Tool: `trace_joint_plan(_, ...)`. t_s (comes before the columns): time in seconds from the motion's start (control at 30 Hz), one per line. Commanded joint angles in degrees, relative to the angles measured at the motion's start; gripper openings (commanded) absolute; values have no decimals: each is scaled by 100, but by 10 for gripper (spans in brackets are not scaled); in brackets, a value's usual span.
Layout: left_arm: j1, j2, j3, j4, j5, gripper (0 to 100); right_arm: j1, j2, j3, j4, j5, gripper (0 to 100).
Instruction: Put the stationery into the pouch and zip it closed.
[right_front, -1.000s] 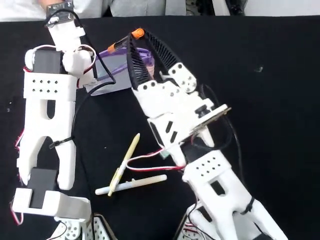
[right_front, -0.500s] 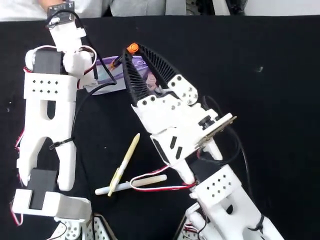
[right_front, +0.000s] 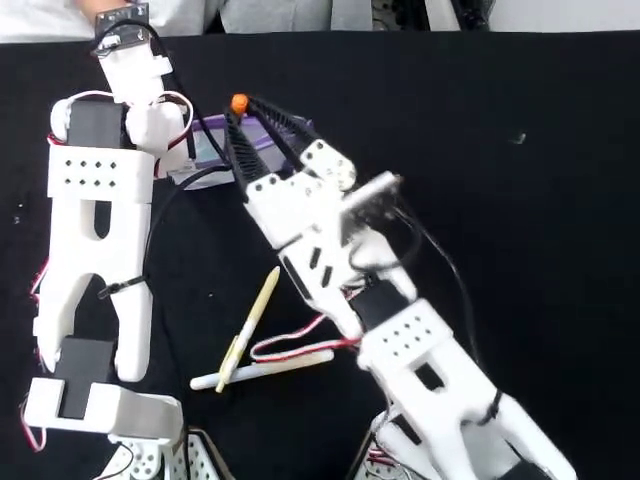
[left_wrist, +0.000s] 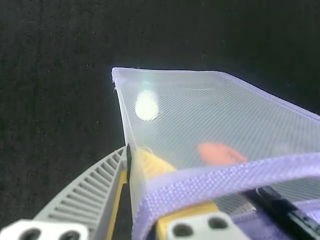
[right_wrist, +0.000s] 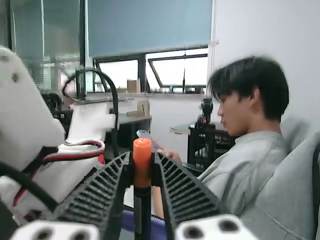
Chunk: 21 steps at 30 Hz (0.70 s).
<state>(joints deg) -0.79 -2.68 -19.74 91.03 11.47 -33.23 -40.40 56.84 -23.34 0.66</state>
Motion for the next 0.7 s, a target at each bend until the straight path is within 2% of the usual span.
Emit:
trace_joint_plan(0.0, -119, -9, -154, -132, 70, 29, 97, 48, -418, 0, -44, 29)
trace_joint_plan(0.23, -163, -35, -163, -132, 70, 29, 79, 48, -435, 35, -44, 229)
trace_joint_plan(0.4, -163, -44, -163, -132, 70, 29, 79, -31, -716, 721, -44, 234)
trace_joint_plan(0.53, -312, -44, -154, -132, 70, 29, 114, -532, -1130, 1820, -18, 234)
trace_joint_plan(0.67, -743, -44, -163, -141, 70, 29, 123, -1305, -1745, 3218, 0, 233)
